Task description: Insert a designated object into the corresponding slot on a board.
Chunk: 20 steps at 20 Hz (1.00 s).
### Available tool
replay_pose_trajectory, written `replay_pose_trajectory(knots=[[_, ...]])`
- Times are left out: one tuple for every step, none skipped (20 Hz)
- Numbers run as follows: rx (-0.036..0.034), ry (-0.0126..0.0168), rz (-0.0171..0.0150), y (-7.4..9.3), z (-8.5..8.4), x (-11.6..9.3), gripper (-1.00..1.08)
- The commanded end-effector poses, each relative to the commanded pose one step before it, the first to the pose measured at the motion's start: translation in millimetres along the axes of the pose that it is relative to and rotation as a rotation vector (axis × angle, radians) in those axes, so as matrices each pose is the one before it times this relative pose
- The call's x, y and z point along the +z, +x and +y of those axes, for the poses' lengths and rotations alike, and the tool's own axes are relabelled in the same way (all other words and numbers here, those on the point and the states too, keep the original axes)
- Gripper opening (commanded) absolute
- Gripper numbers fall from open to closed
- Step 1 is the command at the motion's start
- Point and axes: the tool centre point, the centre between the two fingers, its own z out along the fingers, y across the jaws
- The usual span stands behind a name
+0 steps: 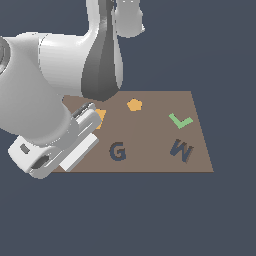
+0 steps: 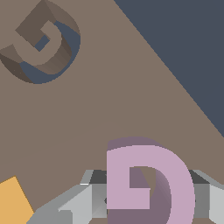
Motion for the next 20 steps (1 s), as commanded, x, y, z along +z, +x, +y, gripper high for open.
replay_pose_trajectory(knots=[[0.04676, -0.00041, 0.00036, 4.28, -6.79, -0.66, -1.00], [0.02131, -0.00005, 0.00000, 1.78, -3.04, -0.19, -1.00], [0.02244, -0.00005, 0.00001, 1.89, -3.20, -0.20, -1.00], [0.02355, -0.00005, 0.00001, 2.00, -3.36, -0.21, -1.00], [0.02467, -0.00005, 0.00001, 2.11, -3.52, -0.22, -1.00], [0.02578, -0.00005, 0.00001, 2.22, -3.67, -0.23, -1.00], [0.02688, -0.00005, 0.00001, 2.35, -3.83, -0.24, -1.00], [0.02799, -0.00005, 0.00001, 2.47, -3.99, -0.25, -1.00], [0.02909, -0.00005, 0.00001, 2.59, -4.15, -0.26, -1.00], [0.03019, -0.00005, 0.00001, 2.71, -4.31, -0.27, -1.00], [0.03035, -0.00005, 0.00001, 2.76, -4.33, -0.27, -1.00], [0.02937, -0.00004, 0.00001, 2.69, -4.19, -0.26, -1.00], [0.02821, -0.00004, 0.00001, 2.61, -4.03, -0.25, -1.00], [0.02705, -0.00004, 0.00001, 2.52, -3.87, -0.23, -1.00], [0.02590, -0.00003, 0.00001, 2.43, -3.71, -0.22, -1.00], [0.02477, -0.00003, 0.00000, 2.34, -3.54, -0.21, -1.00], [0.02364, -0.00002, 0.00000, 2.26, -3.38, -0.20, -1.00], [0.02252, -0.00002, 0.00000, 2.17, -3.22, -0.19, -1.00], [0.02140, -0.00002, 0.00000, 2.07, -3.06, -0.18, -1.00], [0.02027, -0.00002, 0.00000, 1.97, -2.91, -0.17, -1.00]])
